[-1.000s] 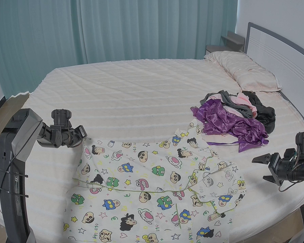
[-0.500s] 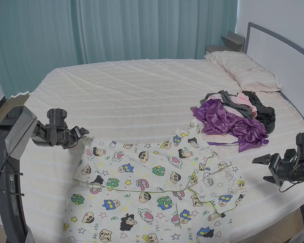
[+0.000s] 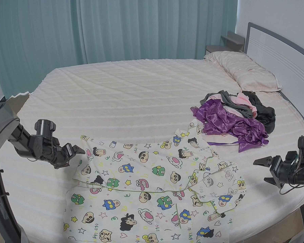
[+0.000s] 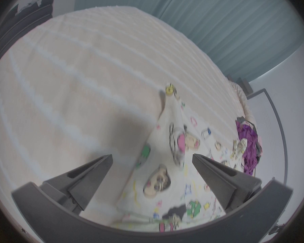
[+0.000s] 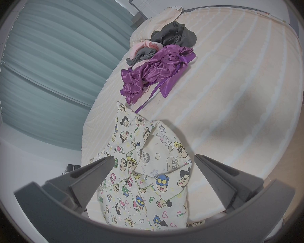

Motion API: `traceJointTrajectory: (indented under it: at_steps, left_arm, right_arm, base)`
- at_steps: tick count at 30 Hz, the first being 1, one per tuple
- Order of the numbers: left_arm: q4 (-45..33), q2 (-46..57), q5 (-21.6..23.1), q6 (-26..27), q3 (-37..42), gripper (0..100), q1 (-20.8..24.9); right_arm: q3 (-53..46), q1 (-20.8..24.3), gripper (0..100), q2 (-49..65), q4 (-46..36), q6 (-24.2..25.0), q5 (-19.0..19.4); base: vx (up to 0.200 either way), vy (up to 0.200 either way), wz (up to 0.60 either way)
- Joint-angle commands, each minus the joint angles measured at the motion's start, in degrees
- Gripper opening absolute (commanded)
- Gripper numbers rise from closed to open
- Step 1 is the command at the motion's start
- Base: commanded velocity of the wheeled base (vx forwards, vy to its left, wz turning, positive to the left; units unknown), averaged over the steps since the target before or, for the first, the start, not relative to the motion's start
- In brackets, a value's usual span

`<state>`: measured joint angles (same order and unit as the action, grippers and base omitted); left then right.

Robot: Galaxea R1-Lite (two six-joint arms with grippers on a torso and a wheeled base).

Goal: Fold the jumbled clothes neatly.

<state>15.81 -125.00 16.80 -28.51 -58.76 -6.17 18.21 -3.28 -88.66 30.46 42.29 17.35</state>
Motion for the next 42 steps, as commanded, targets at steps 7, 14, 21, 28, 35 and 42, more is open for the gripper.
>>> traceJointTrajectory:
  at_steps: [7,14,21,28,35,42]
  left_arm:
    - [2.38,7.93,2.45,-0.49,13.67,100,0.46]
    - [5.55,5.47,2.19,-1.72,15.96,100,1.33]
    - [9.15,2.57,-0.36,-5.32,15.96,100,3.09]
    - [9.15,2.57,-0.45,-5.5,15.87,100,3.18]
    - [9.06,2.66,-2.91,-6.12,15.96,0,3.18]
    - [8.53,3.89,-4.23,-9.1,16.31,0,3.0]
  right_arm:
    - [-2.66,0.03,100,4.38,0.74,2.8,0.06]
    - [-3.27,0.03,100,4.38,0.74,2.97,0.14]
    - [-3.62,0.03,100,4.46,0.82,3.06,0.14]
    - [-3.62,0.03,100,4.46,0.82,3.06,0.23]
    - [-3.71,0.03,100,4.46,0.82,2.97,0.85]
    - [-3.71,0.03,100,4.55,0.82,2.97,0.85]
  base:
    - [0.0,0.0,0.0]
    - [0.0,0.0,0.0]
    - [0.0,0.0,0.0]
    - [0.0,0.0,0.0]
    - [0.0,0.0,0.0]
    - [0.0,0.0,0.0]
